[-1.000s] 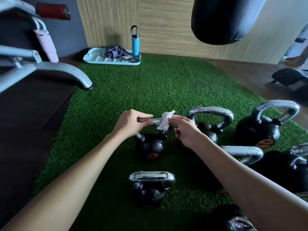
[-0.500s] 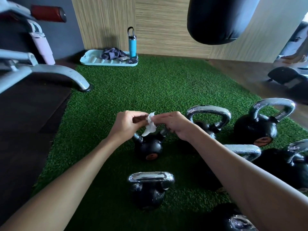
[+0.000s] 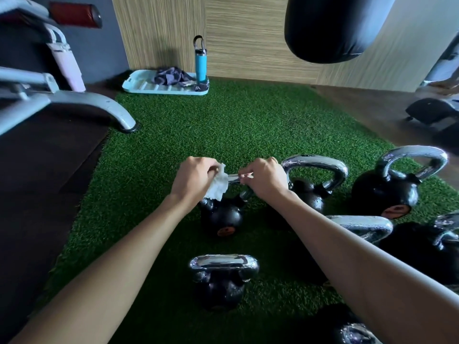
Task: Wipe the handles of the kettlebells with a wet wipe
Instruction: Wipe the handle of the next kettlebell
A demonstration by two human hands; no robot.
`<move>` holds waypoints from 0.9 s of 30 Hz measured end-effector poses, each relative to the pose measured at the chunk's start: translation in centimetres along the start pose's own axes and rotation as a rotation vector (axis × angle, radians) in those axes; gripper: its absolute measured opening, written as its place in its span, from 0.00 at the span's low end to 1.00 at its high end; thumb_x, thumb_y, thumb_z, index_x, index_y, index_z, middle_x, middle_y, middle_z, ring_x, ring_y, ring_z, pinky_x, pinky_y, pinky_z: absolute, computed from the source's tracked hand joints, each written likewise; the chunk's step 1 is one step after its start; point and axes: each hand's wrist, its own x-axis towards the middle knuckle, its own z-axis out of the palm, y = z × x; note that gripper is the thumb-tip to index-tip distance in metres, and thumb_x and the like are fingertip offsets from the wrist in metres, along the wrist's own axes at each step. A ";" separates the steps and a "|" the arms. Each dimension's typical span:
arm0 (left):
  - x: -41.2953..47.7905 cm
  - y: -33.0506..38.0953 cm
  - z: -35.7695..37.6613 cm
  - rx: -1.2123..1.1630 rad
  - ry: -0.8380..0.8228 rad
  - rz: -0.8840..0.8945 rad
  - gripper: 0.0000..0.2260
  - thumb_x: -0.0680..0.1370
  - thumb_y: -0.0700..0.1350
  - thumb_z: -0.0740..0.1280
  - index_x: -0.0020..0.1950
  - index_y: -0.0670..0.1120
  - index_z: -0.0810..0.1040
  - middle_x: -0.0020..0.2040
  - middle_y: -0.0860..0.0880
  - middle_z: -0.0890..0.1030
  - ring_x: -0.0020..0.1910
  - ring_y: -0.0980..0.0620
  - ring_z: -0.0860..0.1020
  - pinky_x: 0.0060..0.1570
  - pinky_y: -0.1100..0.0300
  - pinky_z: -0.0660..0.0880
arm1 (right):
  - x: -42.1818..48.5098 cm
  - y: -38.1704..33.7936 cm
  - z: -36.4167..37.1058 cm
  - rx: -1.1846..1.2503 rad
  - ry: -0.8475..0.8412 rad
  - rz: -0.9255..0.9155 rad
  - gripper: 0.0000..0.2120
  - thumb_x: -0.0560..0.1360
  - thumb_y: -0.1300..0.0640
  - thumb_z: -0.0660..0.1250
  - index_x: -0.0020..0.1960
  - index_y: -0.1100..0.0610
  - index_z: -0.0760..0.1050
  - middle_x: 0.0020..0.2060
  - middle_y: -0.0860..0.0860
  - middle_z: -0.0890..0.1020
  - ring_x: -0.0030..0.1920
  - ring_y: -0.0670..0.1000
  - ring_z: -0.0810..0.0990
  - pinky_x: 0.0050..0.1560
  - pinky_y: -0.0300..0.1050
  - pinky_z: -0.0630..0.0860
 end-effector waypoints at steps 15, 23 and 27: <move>2.1 -1.9 -2.9 0.080 0.046 -0.015 0.05 0.79 0.45 0.71 0.51 0.47 0.87 0.37 0.51 0.86 0.25 0.61 0.76 0.20 0.71 0.64 | -0.1 0.2 0.0 0.038 0.042 -0.011 0.08 0.72 0.50 0.77 0.50 0.46 0.86 0.46 0.46 0.87 0.43 0.48 0.80 0.49 0.46 0.80; 1.3 -1.2 -1.6 0.130 -0.236 0.051 0.12 0.78 0.52 0.72 0.58 0.49 0.86 0.48 0.49 0.85 0.37 0.57 0.78 0.32 0.72 0.66 | 0.0 0.0 0.1 0.036 0.028 0.010 0.08 0.71 0.49 0.77 0.49 0.45 0.86 0.43 0.46 0.87 0.44 0.51 0.81 0.46 0.51 0.82; 1.9 -2.0 -2.5 -0.001 -0.357 -0.024 0.17 0.78 0.59 0.70 0.60 0.49 0.85 0.61 0.51 0.82 0.54 0.53 0.80 0.49 0.61 0.72 | 0.1 0.1 0.1 0.038 0.026 0.009 0.08 0.71 0.48 0.77 0.50 0.44 0.86 0.43 0.45 0.87 0.46 0.50 0.81 0.47 0.49 0.81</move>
